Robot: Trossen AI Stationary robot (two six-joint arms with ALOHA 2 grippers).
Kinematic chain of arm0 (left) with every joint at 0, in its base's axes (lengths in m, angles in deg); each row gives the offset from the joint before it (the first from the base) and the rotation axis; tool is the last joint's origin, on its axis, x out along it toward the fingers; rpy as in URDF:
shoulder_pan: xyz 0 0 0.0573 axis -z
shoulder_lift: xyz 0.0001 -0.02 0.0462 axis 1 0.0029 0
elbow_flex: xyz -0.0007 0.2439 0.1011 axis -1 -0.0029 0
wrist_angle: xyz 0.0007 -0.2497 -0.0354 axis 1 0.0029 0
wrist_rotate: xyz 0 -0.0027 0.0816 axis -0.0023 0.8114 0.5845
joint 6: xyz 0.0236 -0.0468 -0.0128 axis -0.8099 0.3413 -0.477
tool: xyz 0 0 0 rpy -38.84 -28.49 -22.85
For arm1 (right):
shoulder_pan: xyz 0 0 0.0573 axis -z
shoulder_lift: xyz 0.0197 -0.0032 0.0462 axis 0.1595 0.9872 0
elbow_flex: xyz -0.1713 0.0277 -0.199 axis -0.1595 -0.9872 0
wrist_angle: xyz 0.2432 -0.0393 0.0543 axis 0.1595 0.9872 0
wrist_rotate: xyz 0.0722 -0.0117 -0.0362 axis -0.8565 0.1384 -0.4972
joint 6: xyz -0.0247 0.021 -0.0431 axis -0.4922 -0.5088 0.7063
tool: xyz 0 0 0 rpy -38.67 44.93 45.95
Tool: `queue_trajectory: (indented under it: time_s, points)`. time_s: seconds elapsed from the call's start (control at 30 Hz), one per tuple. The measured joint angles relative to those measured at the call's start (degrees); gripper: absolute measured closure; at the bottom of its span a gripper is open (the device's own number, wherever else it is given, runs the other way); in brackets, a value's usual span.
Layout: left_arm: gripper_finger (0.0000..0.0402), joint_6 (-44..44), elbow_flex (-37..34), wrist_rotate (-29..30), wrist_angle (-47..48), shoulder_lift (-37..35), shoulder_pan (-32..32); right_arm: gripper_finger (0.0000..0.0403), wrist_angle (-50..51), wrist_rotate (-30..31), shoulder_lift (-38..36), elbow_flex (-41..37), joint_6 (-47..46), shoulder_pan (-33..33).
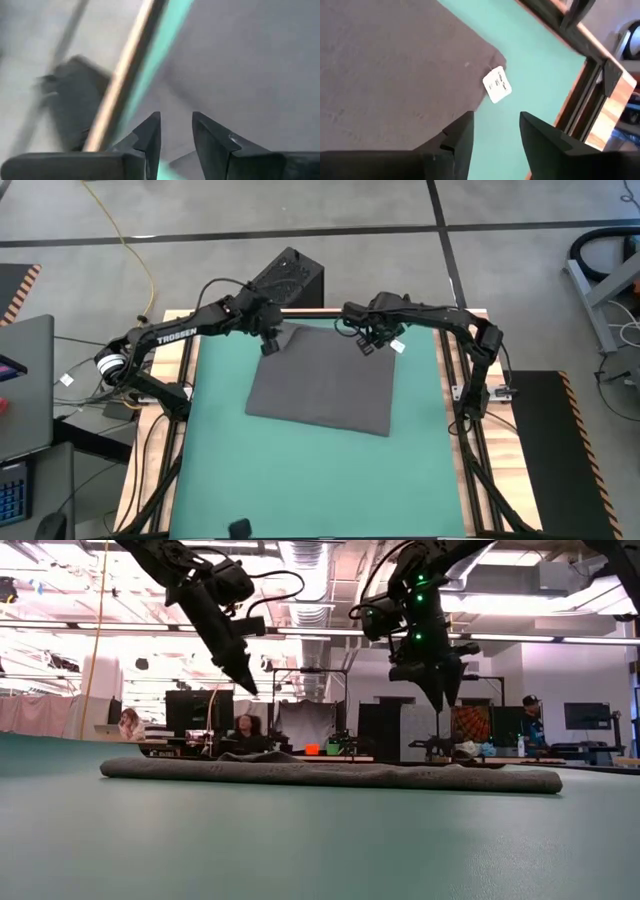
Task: Roll towel
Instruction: Fold the gray towel
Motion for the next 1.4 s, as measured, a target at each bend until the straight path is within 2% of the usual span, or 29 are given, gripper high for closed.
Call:
queue_trajectory:
  time_s: [0.1,0.23,0.3,0.37,0.5,0.67,0.77,0.93,1.03,1.17,1.33,1.4]
  points:
    - [0.0307,0.7,-0.26,-16.05,0.27,-0.24,-1.32,0.0217,-4.84,0.04,-1.17,0.0,4.66,-1.84]
    - [0.0343,-0.77,-3.62,-19.01,-1.84,0.07,-3.02,0.0223,-12.07,-0.06,-1.61,0.04,9.47,-4.78]
    - [0.0372,0.05,-5.31,-24.71,-3.67,0.07,-3.77,0.023,-14.6,-0.31,-1.59,0.04,10.58,-6.12]
    - [0.0393,-0.4,-6.77,-26.8,-3.73,-0.01,-3.65,0.0238,-17.44,-0.36,-1.23,-0.29,10.62,-7.26]
    - [0.04,-3.52,-10.04,-20.08,-7.77,0.05,-1.74,0.0254,-22.63,-0.68,-0.85,-3.75,10.56,-8.58]
    - [0.0401,-5.66,-12.37,-16.83,-12.4,0.08,0.34,0.0295,-25.69,-1.03,-0.93,-7.8,8.7,-8.87]
    - [0.0401,-4.95,-13.07,-17.75,-17.34,0.27,0.21,0.0322,-28.0,-1.04,-0.89,-9.36,8.89,-8.92]
    - [0.0401,-3.59,-12.37,-18.33,-16.85,5.83,0.21,0.037,-28.53,-1.56,-0.91,-10.11,9.0,-9.41]
    - [0.0401,-2.83,-10.04,-13.42,-16.47,9.96,0.96,0.0392,-29.02,-1.56,-0.93,-10.1,9.09,-9.72]
    - [0.0401,-1.86,-6.49,-5.96,-15.07,13.8,1.32,0.0387,-28.9,-1.58,-0.91,-10.1,9.09,-9.92]
    - [0.0401,-3.63,-3.07,-3.0,-9.91,18.32,1.24,0.0376,-28.83,-1.63,-0.91,-10.1,9.07,-9.88]
    - [0.0401,-3.99,-1.75,-0.04,-9.05,19.58,1.53,0.0379,-28.75,-1.63,-0.91,-10.1,9.07,-9.86]
